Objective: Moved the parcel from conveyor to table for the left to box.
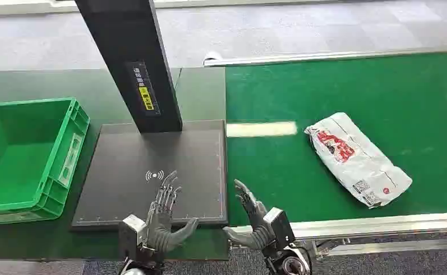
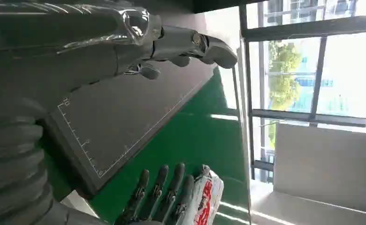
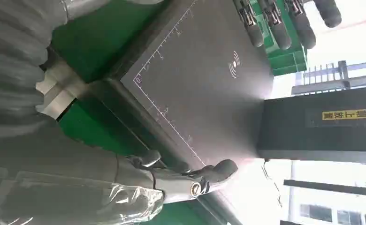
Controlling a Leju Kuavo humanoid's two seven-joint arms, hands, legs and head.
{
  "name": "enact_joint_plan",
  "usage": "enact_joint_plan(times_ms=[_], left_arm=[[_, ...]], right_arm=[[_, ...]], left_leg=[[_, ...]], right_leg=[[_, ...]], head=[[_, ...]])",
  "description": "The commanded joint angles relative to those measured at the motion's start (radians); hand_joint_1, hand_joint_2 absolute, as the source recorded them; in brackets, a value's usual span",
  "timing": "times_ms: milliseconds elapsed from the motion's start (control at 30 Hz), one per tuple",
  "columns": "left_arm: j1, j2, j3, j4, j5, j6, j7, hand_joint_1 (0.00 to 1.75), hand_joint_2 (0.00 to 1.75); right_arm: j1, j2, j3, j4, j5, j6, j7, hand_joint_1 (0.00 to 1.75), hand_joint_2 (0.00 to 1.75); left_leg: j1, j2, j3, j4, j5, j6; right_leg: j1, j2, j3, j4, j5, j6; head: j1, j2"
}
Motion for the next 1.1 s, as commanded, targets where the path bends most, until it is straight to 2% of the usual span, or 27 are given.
enact_joint_plan(times_ms=[33,267,400,567,600,1100], left_arm=[[-0.008,0.019,0.01,0.023,0.001,0.002,0.001,0.0,1.75],[-0.008,0.016,0.013,0.026,0.001,0.003,0.001,0.0,1.75],[0.002,0.02,0.017,0.009,-0.001,0.002,0.001,0.0,1.75],[0.015,0.025,0.047,-0.033,-0.028,0.003,0.0,0.0,1.75],[0.017,0.022,0.055,-0.039,-0.035,-0.001,0.004,0.0,1.75],[0.017,0.018,0.057,-0.037,-0.038,-0.004,0.006,0.0,1.75]], right_arm=[[-0.019,-0.012,0.01,0.042,-0.004,-0.007,0.005,0.0,1.75],[-0.021,-0.012,0.004,0.036,-0.006,-0.008,0.006,0.0,1.75],[0.012,-0.032,-0.024,-0.071,0.038,-0.052,0.004,0.0,1.75],[0.037,-0.079,-0.084,-0.262,0.2,-0.172,0.032,0.0,1.75],[0.041,-0.078,-0.104,-0.287,0.21,-0.16,0.047,0.0,1.75],[0.043,-0.068,-0.108,-0.28,0.218,-0.153,0.049,0.0,1.75]], left_leg=[[0.0,0.001,0.001,-0.001,0.0,0.0],[0.0,0.001,0.002,-0.002,0.0,0.0],[0.0,0.0,0.002,-0.002,0.0,0.0],[0.0,0.0,0.001,-0.001,0.0,0.0],[-0.001,0.0,0.0,0.0,0.0,0.0],[0.0,0.0,0.001,-0.001,0.0,0.0]], right_leg=[[0.0,0.0,0.001,-0.001,0.0,0.0],[0.0,-0.001,0.002,-0.002,0.0,0.0],[0.0,-0.001,0.002,-0.002,0.0,0.0],[0.0,-0.002,0.001,-0.001,0.0,0.0],[-0.001,-0.001,-0.001,0.0,0.0,0.0],[0.0,-0.001,0.001,-0.001,0.0,0.0]], head=[[0.0,0.0],[0.0,0.0],[0.0,0.0],[0.0,0.0],[0.0,0.0],[0.0,0.0]])
